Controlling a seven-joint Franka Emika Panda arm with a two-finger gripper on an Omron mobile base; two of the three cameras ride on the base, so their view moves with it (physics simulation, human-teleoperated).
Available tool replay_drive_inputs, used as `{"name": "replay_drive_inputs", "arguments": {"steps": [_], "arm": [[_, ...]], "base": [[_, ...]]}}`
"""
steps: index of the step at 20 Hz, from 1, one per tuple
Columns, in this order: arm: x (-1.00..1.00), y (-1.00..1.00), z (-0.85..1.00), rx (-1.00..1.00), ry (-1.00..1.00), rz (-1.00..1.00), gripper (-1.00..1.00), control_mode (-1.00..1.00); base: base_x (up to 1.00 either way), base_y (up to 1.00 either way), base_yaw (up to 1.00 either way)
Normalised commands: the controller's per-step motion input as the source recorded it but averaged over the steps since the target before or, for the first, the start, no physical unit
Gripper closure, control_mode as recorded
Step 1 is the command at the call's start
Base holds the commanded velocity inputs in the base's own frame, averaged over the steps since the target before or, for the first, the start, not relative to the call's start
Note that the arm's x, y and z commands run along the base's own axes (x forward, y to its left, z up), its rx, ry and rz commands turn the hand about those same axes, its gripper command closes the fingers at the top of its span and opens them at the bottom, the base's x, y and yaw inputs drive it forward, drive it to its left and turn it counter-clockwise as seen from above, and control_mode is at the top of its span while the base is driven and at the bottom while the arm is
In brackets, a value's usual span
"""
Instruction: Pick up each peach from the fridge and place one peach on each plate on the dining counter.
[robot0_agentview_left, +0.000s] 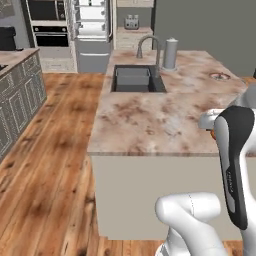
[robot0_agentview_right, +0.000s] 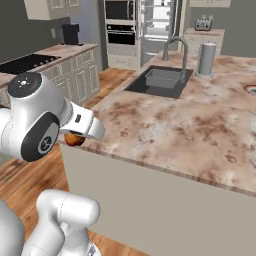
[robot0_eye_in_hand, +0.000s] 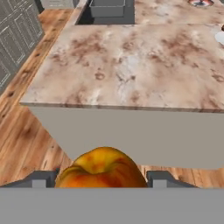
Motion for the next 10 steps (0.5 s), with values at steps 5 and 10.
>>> {"name": "replay_drive_inputs", "arguments": {"steps": [5, 10], "arm": [[0.0, 0.0, 0.0, 0.0, 0.0, 0.0, 1.0, 1.0], [0.0, 0.0, 0.0, 0.0, 0.0, 0.0, 1.0, 1.0]], "base": [[0.0, -1.0, 0.0], [0.0, -1.0, 0.0]]}}
